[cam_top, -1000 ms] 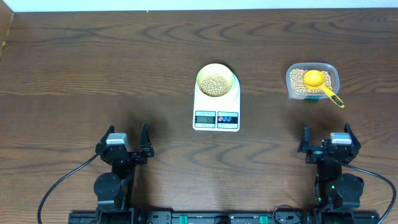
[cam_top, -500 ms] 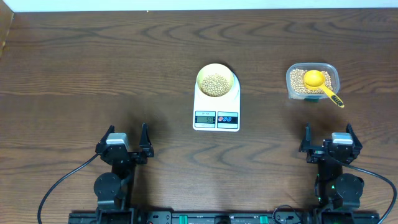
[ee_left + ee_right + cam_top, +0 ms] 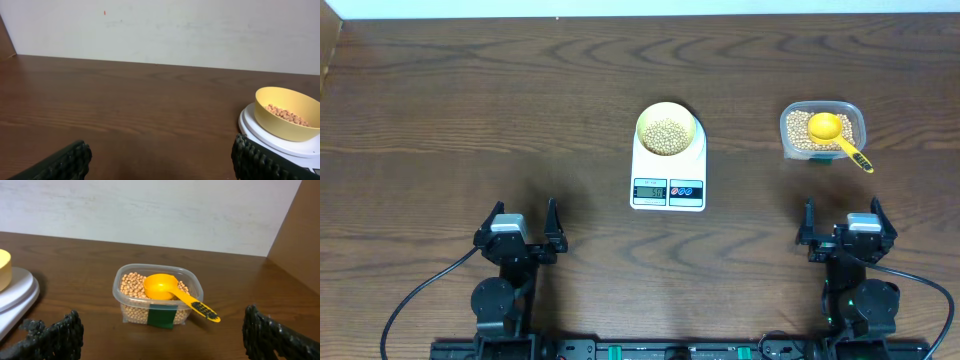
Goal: Scoop item into bowl and weigh 50g on scale
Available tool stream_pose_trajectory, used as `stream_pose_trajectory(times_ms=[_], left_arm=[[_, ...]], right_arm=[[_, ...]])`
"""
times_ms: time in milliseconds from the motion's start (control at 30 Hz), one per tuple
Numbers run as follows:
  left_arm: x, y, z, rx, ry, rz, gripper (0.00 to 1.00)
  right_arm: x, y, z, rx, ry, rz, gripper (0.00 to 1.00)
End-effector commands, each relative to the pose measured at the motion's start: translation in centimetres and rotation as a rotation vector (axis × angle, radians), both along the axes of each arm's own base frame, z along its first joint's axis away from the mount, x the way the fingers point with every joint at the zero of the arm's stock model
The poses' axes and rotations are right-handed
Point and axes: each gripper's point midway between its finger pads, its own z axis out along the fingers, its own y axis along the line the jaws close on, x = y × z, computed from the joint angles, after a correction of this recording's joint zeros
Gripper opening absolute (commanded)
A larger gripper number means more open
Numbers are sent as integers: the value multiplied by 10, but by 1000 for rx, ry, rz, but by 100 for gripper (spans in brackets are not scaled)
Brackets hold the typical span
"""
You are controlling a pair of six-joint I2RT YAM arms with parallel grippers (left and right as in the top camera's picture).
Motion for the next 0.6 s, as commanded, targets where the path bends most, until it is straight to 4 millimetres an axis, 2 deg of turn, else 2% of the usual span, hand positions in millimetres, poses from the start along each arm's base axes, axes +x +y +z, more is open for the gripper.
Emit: stream_pose_trajectory(times_ms=[0,567], left_arm=[[-1,-1,-15,10,47,-11,92],[-1,-1,-15,10,47,-11,91]], right_arm=[[-1,-4,0,27,-5,-26,99],[0,2,0,48,-7,8,99]])
